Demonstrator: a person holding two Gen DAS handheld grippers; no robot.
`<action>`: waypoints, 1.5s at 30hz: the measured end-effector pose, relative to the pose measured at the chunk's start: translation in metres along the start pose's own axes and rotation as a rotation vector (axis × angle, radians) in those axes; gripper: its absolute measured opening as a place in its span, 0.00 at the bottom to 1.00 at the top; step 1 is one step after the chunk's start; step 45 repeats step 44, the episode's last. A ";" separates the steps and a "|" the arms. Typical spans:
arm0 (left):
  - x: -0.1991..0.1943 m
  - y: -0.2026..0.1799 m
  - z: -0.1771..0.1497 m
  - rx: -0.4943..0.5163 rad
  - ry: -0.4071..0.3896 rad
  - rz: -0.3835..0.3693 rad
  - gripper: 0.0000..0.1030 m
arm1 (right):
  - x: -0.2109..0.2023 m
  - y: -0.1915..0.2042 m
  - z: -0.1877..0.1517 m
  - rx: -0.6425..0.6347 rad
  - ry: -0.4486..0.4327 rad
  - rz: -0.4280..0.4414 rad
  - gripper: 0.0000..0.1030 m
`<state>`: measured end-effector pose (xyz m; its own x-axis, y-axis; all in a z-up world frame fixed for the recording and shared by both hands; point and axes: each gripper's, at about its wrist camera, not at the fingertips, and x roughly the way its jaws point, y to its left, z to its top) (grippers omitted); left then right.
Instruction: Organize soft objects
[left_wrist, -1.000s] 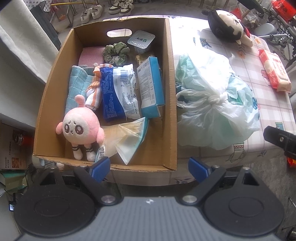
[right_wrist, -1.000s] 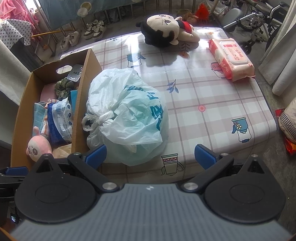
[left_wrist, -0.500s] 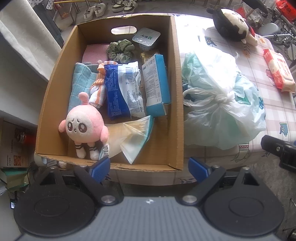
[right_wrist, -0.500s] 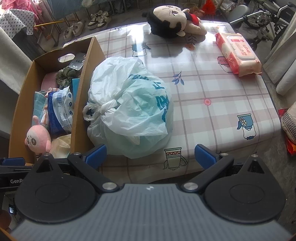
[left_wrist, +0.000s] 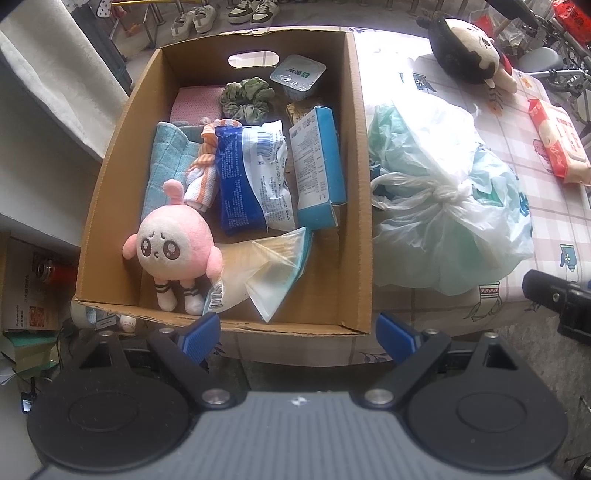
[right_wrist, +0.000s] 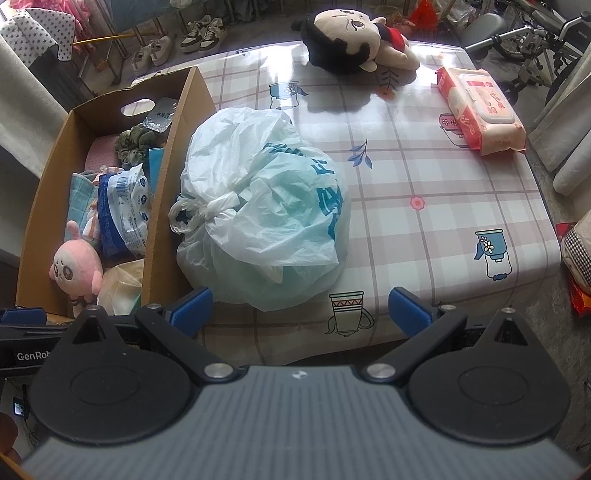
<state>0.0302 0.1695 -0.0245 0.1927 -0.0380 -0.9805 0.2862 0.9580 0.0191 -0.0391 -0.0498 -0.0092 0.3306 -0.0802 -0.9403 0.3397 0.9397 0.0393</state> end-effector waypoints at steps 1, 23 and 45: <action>0.000 0.000 0.000 0.000 0.000 0.000 0.90 | 0.000 0.000 0.000 0.000 -0.001 0.000 0.99; 0.001 0.002 0.004 -0.003 0.002 -0.001 0.90 | 0.004 0.002 0.002 -0.008 0.004 -0.001 0.99; 0.002 0.003 0.006 -0.004 0.002 -0.001 0.90 | 0.003 0.003 0.003 -0.007 0.004 -0.001 0.99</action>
